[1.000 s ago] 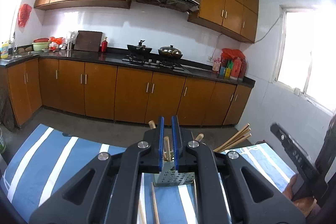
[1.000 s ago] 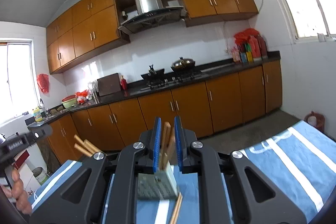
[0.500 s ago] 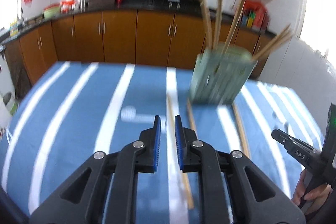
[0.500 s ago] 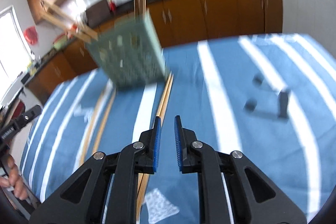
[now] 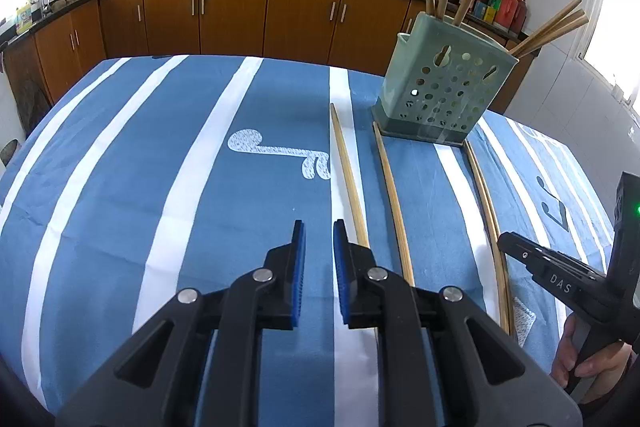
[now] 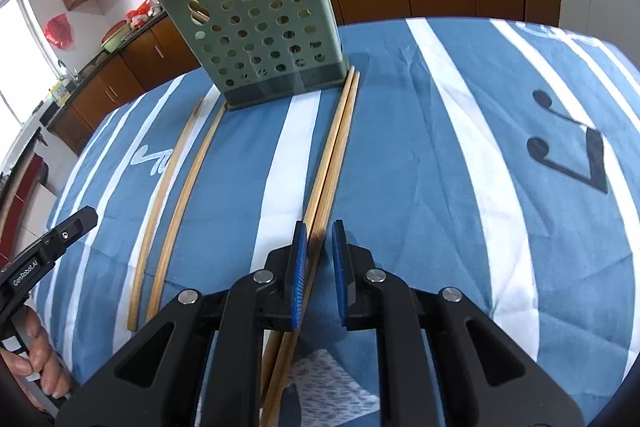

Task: Organize utensils
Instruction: 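Move the left tool back and grasp a chopstick while the right tool grasps another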

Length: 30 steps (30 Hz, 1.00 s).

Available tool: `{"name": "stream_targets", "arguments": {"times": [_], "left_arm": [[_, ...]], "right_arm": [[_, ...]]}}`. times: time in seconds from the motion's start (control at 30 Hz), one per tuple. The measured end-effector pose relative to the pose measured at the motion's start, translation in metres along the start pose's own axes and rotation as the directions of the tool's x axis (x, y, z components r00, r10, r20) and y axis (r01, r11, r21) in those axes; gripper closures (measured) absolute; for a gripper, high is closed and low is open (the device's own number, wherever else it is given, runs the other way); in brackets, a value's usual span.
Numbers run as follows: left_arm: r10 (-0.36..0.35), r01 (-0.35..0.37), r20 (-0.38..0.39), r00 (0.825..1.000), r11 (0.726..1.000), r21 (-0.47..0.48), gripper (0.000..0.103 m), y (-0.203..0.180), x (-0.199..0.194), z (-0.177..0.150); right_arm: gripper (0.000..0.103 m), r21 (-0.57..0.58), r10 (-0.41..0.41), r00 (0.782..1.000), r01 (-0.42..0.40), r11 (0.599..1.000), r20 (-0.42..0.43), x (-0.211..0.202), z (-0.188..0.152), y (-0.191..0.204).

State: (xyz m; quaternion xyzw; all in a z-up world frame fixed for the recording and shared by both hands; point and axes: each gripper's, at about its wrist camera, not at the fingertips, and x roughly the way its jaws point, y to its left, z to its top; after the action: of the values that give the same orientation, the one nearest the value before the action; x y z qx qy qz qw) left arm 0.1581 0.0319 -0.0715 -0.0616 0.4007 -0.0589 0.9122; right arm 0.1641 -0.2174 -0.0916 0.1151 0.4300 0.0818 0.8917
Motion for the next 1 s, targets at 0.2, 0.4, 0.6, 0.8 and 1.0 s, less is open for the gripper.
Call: {"name": "stream_targets", "arguments": {"times": [0.2,0.4,0.6,0.8,1.0], "left_arm": [[0.0,0.0,-0.015,1.0,1.0,-0.003,0.087,0.0,0.006,-0.002],[-0.014,0.014,-0.028,1.0,1.0,-0.003,0.087,0.0,0.008,-0.004],[-0.047,0.047,-0.047,0.998,0.999,-0.008,0.087,-0.005,0.014,-0.004],[-0.077,0.077,-0.066,0.995,0.997,-0.005,0.087,-0.014,0.021,-0.004],[-0.072,0.074,-0.096,0.993,0.997,0.021,0.087,-0.028,0.034,-0.006]], "right_arm": [[0.089,-0.019,-0.057,0.998,0.057,0.998,0.012,0.0,0.003,-0.005],[0.089,0.001,-0.135,0.991,0.135,0.991,0.026,-0.004,0.008,-0.019],[0.089,0.024,-0.082,0.996,0.081,0.996,0.019,-0.007,0.008,-0.024],[0.089,0.0,-0.083,0.997,0.083,0.997,0.005,-0.002,0.004,-0.019],[0.093,-0.02,-0.106,0.994,0.106,0.994,0.018,-0.003,0.003,-0.021]]}}
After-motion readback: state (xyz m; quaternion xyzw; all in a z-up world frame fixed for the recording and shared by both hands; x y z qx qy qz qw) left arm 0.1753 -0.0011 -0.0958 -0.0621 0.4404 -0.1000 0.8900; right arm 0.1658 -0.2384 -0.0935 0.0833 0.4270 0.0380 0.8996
